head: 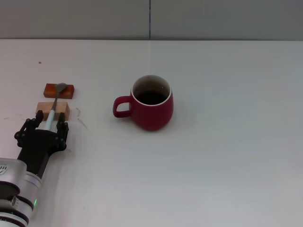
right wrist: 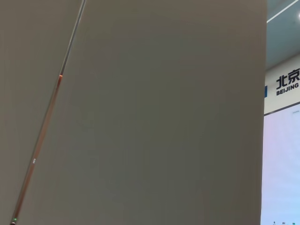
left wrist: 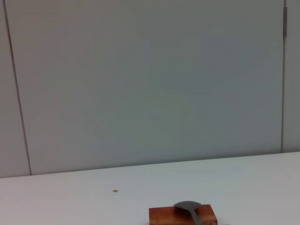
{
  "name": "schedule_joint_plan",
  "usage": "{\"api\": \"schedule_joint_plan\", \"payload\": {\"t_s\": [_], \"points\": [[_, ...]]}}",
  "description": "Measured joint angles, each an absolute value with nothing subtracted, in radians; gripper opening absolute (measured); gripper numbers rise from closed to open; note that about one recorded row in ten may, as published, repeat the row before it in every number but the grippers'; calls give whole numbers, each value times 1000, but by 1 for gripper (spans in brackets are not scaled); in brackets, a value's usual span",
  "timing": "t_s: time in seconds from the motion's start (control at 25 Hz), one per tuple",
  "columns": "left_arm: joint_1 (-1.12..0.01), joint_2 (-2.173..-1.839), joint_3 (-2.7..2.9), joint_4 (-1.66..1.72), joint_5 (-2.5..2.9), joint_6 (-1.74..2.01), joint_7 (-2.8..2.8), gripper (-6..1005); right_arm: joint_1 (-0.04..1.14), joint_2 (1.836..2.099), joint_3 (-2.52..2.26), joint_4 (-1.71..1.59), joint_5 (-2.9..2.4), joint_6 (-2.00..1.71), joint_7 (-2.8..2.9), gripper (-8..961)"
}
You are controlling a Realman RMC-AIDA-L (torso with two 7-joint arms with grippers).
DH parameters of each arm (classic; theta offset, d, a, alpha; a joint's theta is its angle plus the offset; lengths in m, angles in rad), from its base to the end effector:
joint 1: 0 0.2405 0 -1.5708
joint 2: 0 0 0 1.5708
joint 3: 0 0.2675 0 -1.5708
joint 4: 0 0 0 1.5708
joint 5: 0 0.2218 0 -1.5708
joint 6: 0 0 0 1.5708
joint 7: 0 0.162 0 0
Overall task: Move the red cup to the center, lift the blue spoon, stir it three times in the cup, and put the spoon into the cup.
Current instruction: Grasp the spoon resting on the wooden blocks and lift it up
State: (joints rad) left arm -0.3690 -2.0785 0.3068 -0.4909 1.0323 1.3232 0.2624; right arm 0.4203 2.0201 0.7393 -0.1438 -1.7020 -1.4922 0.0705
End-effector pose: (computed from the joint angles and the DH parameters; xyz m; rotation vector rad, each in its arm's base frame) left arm -0.3552 0.2583 -0.0992 -1.6356 -0.6581 -0.4531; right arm 0.4151 0.3057 0.1278 -1.0508 0.2601 0.4819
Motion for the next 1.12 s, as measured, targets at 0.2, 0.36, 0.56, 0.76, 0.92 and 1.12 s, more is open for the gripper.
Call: {"api": "schedule_joint_plan", "payload": {"t_s": [0.2,0.36,0.56,0.76,0.92,1.12], "points": [[-370,-2078,307,-491,1032,1317,262,509,420,2020,739,-144,-1702,-1493,71,679],[-372,-2078,307,-491,1032,1316,262,472,420,2020,739,-144,-1702,-1493,71,679],[-371,-2078,307,-491,1032,1316,262,387,420,2020,739,-144,-1701,-1493,70,678],[-371,-2078,307,-491,1032,1316,262,376,420,2020,739,-144,-1701,-1493,70,679],[-369,-2078,304,-491,1032,1316,262,366,419,2020,739,-144,-1701,-1493,71,679],[-367,-2078,294,-491,1032,1316,262,355,418,2022,739,-144,-1701,-1501,70,679]]}}
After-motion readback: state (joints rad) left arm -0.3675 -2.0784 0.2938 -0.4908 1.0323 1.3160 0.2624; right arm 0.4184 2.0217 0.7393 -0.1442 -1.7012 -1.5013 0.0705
